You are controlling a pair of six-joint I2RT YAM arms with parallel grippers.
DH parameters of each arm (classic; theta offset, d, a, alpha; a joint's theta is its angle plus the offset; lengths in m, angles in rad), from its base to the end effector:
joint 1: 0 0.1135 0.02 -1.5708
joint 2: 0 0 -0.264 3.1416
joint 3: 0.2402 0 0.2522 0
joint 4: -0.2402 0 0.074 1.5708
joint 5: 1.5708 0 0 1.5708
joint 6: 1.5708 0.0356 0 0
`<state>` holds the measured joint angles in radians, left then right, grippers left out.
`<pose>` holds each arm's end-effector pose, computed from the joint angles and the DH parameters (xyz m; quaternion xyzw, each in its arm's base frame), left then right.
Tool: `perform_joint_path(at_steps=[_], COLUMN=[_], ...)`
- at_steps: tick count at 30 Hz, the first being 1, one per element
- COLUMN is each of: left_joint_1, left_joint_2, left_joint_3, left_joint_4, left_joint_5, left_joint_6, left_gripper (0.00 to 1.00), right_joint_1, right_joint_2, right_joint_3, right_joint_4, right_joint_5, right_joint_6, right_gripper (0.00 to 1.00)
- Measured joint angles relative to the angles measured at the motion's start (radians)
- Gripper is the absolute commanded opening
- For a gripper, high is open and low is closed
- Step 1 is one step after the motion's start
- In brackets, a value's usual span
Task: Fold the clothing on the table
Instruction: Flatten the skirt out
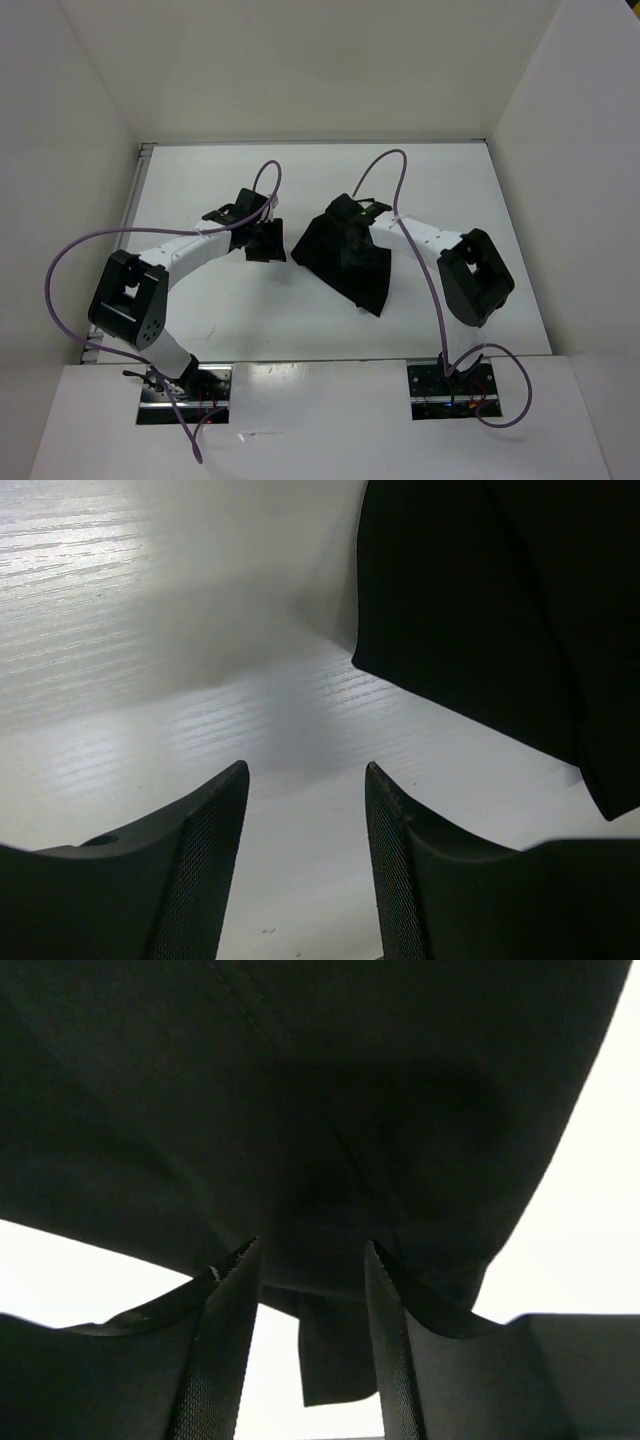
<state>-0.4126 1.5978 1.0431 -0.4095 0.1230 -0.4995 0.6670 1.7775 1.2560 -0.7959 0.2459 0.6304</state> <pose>0.2999 -0.1360 0.2096 -0.0230 0.9525 -0.1840 0.2418 0.2754 0.2058 0.1968 -0.0025 0.9846 -0.0212 0.1734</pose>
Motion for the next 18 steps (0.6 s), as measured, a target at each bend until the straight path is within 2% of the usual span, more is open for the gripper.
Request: perform_joint_path(at_steps=[7,10,11,12,14,15,18], left_joint_1=[0.000,0.000,0.000,0.000,0.000,0.000,0.000], left_joint_2=[0.000,0.000,0.000,0.000,0.000,0.000,0.000], left_joint_3=[0.000,0.000,0.000,0.000,0.000,0.000,0.000], left_joint_4=[0.004,0.007,0.008,0.008,0.008,0.008,0.010], left_joint_5=[0.002,0.002,0.002,0.002,0.002,0.002,0.002], left_joint_6=[0.000,0.000,0.000,0.000,0.000,0.000,0.000], left_gripper=[0.58,0.58,0.58,0.58,0.58,0.58,0.58], right_joint_1=[0.004,0.007,0.009,0.011,0.014,0.017,0.031], right_joint_2=[0.053,0.087,0.095,0.098,0.098,0.098,0.095], right_joint_3=[-0.006,-0.016,-0.019,-0.019,-0.019,-0.018,-0.008], right_joint_4=[0.058,0.074,0.076,0.078,0.076,0.076,0.068], right_joint_5=[-0.019,-0.031,-0.032,-0.030,-0.025,-0.023,-0.002], right_joint_6=[-0.012,-0.015,-0.018,-0.022,-0.028,-0.027,-0.021], right_gripper=[0.46,0.40,0.36,0.20,0.03,0.00,0.00])
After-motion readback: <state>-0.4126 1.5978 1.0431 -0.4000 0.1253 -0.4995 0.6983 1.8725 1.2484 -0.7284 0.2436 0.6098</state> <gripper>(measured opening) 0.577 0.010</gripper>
